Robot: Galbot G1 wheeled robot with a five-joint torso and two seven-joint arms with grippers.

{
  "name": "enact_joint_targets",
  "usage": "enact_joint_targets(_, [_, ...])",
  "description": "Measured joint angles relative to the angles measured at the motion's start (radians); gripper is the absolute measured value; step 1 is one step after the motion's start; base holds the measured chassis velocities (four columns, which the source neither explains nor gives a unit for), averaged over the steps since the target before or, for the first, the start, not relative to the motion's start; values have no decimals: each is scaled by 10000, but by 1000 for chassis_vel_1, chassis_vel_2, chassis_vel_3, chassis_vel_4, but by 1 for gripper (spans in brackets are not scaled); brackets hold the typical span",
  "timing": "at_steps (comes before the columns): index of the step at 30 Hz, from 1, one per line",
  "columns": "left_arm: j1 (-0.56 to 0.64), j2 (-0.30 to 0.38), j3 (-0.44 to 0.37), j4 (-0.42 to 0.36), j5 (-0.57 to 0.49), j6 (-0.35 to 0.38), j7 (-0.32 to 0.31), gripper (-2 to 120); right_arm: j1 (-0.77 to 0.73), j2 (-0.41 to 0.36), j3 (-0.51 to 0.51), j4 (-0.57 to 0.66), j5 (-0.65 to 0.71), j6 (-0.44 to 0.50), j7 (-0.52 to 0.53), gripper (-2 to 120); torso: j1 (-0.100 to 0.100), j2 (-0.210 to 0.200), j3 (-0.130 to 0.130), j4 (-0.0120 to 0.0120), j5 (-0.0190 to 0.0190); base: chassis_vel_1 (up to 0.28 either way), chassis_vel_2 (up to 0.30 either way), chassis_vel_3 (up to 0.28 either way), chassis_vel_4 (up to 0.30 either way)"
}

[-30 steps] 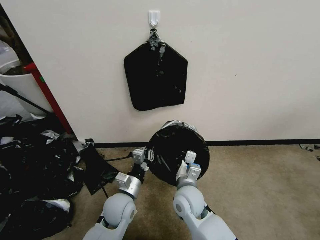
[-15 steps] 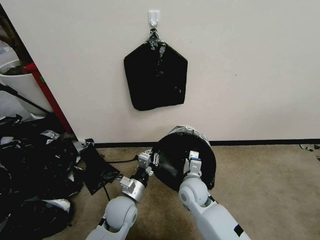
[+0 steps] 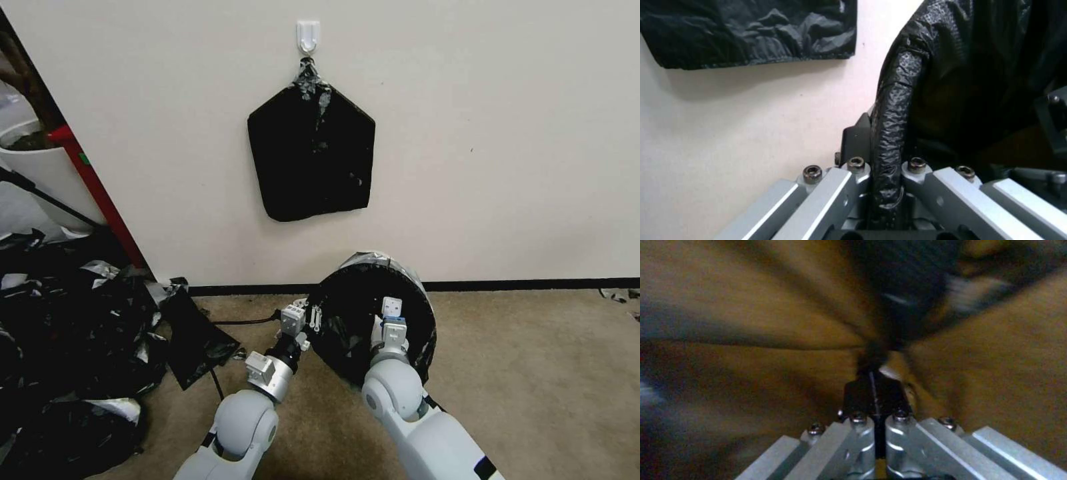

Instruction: Place a trash bag onto the trash bin.

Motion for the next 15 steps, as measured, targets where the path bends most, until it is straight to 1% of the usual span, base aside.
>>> enact_joint_targets(2, [9, -24, 49, 5, 71, 6, -1, 2, -6, 14, -173, 138, 443, -98, -43, 0, 0, 0, 0, 0, 0, 0, 0, 0, 0])
enact_joint_targets(3, [9, -24, 49, 5, 71, 6, -1, 2, -6, 14, -173, 138, 443, -98, -43, 0, 0, 0, 0, 0, 0, 0, 0, 0, 0])
enact_joint_targets(5, [70, -46, 109, -65, 147, 12, 0, 2, 35, 19, -344, 110, 840, -358, -99, 0, 0, 0, 0, 0, 1, 0, 0, 0, 0])
enact_joint_targets(8, [116, -47, 114, -126, 178, 12, 0, 2, 53, 0, -407, 32, 899, -578, -149, 0, 0, 0, 0, 0, 0, 0, 0, 0, 0])
enact_joint_targets(12, [246, -29, 82, -280, 207, 11, 5, 2, 63, -131, -441, -289, 195, -1241, -202, 0, 0, 0, 0, 0, 2, 0, 0, 0, 0])
enact_joint_targets(13, [246, -29, 82, -280, 207, 11, 5, 2, 63, -131, -441, -289, 195, -1241, -202, 0, 0, 0, 0, 0, 2, 0, 0, 0, 0])
enact_joint_targets(15, [293, -25, 74, -347, 209, 12, 11, 2, 65, -201, -382, -445, -235, -1401, -190, 0, 0, 0, 0, 0, 1, 0, 0, 0, 0])
